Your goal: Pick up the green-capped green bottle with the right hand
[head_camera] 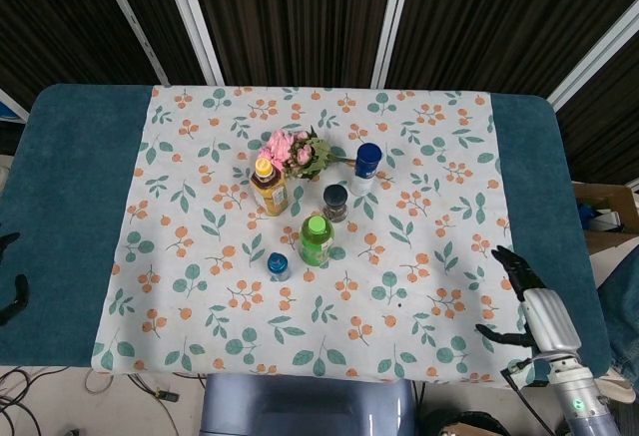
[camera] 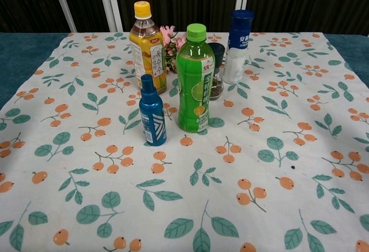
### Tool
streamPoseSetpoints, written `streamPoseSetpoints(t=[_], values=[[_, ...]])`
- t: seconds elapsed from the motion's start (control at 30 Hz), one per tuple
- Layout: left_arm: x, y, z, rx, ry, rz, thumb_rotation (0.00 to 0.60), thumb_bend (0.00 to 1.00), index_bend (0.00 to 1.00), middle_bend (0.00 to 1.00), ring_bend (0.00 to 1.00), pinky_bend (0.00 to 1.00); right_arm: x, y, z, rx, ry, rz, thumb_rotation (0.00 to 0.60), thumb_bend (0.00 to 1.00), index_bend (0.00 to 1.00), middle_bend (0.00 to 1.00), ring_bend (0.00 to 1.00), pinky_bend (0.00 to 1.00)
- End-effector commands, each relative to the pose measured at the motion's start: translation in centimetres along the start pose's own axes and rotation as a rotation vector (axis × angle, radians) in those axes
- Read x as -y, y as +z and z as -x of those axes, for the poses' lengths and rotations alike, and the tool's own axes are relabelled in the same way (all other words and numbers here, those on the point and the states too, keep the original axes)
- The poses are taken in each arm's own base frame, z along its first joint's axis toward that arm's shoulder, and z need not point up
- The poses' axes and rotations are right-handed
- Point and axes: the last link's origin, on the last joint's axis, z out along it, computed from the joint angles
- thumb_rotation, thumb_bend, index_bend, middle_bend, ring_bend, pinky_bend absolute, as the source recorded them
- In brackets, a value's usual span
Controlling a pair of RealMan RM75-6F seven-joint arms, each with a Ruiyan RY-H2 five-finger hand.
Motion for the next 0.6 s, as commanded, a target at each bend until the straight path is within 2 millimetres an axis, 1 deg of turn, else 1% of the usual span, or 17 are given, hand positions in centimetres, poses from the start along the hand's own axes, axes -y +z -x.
streamPoseSetpoints(t=[0.03, 0.17, 0.3, 0.43, 0.6], values=[[0.1, 0.0, 0.0, 0.001, -0.004, -0.003, 0.600, 0.53, 0.16, 0.04, 0.05, 0.00, 1.3, 3.2, -0.1, 0.105, 0.140, -0.076, 0.600, 0.18, 0.04, 0.06, 0.05, 0.18], [0.1, 0.1, -0.1, 0.002, -0.009, -0.007, 0.600, 0.53, 0.16, 0.04, 0.05, 0.00, 2.6, 5.7, 1.0, 0.163, 0.248, -0.119, 0.600, 0.18, 0.04, 0.09, 0.08, 0.18], [0.1, 0.2, 0.0, 0.006, -0.008, -0.006, 0.600, 0.53, 0.16, 0.04, 0.05, 0.00, 4.0, 8.0, 2.6, 0.200, 0.323, -0.137, 0.600, 0.18, 0.06, 0.10, 0.08, 0.18], [0.1, 0.2, 0.0, 0.007, -0.011, -0.009, 0.600, 0.53, 0.16, 0.04, 0.05, 0.00, 5.1, 10.0, 4.2, 0.222, 0.361, -0.144, 0.600, 0.18, 0.07, 0.10, 0.08, 0.18], [0.1, 0.3, -0.1, 0.010, -0.018, -0.015, 0.600, 0.53, 0.16, 0.04, 0.05, 0.00, 6.4, 12.6, 5.9, 0.264, 0.342, -0.144, 0.600, 0.18, 0.09, 0.12, 0.09, 0.18]])
